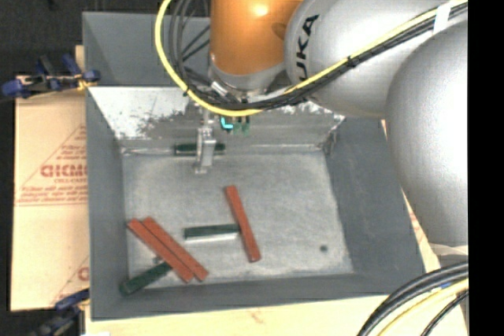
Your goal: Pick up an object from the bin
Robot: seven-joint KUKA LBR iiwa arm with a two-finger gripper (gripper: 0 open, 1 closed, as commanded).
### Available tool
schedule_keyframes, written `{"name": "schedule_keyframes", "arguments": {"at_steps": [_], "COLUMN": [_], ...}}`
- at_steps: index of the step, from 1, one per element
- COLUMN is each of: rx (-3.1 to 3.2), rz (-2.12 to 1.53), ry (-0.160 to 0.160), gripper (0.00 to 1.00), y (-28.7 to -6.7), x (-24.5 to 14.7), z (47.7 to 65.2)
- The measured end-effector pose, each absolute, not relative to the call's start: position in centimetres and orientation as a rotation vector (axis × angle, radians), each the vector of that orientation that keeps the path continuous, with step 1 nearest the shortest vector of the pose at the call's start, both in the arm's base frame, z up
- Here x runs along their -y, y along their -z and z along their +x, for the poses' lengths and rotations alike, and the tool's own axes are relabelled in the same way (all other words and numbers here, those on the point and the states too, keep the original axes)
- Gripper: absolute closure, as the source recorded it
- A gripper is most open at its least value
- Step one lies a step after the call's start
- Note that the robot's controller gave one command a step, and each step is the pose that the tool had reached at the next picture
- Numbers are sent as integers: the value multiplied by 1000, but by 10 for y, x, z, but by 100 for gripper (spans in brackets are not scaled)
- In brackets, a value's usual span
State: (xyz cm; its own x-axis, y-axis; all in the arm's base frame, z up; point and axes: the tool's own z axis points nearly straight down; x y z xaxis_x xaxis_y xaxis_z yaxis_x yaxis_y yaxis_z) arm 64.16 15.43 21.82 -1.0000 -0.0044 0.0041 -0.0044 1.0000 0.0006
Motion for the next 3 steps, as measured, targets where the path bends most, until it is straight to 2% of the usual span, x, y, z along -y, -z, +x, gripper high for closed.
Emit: {"name": "schedule_keyframes", "arguments": {"at_steps": [1, 2, 3], "rx": [3140, 3138, 3103], "rz": [6, 208, 518], "ry": [2, 1, 3], "gripper": [0, 0, 100], "y": [-220, -225, -71], "x": [-154, -144, -107], "z": [642, 637, 640]}}
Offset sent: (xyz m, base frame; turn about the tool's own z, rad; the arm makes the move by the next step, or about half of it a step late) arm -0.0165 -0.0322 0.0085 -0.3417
